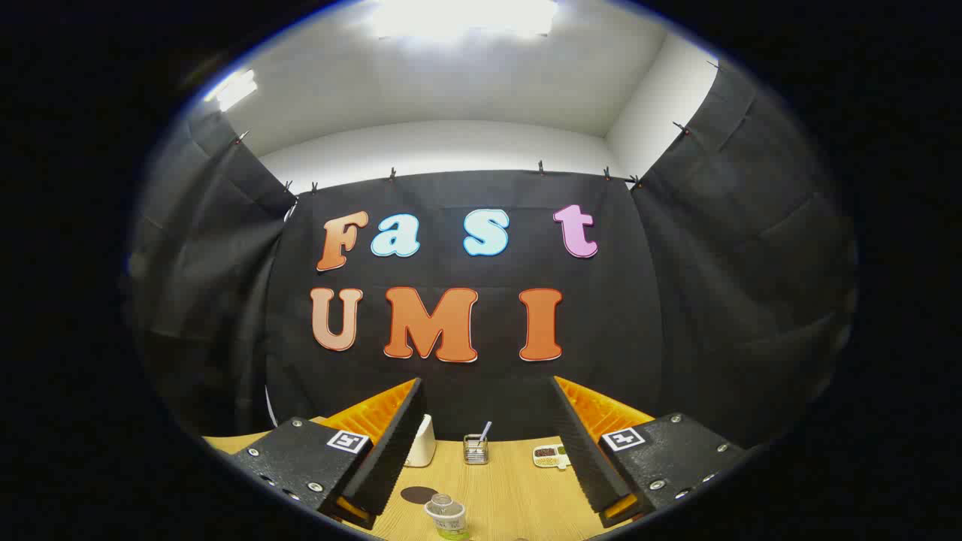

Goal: Take the bottle from table, then pour the juice into the cup, finally place the bottle on the coaster

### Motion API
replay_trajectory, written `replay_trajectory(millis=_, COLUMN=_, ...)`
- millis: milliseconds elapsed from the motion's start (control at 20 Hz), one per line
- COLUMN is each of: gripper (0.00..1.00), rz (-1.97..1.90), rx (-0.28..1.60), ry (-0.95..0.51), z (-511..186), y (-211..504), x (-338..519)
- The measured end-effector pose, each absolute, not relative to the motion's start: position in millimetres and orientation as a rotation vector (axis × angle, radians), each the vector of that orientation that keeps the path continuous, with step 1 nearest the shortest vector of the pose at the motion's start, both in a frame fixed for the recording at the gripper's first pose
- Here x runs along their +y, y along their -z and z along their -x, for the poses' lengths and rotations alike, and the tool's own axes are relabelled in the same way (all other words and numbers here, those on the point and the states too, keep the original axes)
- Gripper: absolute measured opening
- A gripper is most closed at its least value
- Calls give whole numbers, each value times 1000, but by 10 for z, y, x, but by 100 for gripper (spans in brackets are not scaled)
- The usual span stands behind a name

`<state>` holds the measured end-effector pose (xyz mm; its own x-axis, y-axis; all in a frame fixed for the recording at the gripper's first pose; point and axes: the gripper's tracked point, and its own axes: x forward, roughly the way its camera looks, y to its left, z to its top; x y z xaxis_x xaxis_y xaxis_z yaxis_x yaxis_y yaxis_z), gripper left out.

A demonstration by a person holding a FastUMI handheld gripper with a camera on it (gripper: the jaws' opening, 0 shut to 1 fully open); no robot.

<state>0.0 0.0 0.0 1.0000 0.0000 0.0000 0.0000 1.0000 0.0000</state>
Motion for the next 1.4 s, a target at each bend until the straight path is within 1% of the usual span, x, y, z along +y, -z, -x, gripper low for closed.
replay_trajectory(millis=950, gripper=97, rz=-7, rx=3, ry=-31, z=-39, y=-32, x=146)
replay_trajectory(millis=1400, gripper=97, rz=-28, rx=21, ry=-42, z=-93, y=209, x=224)
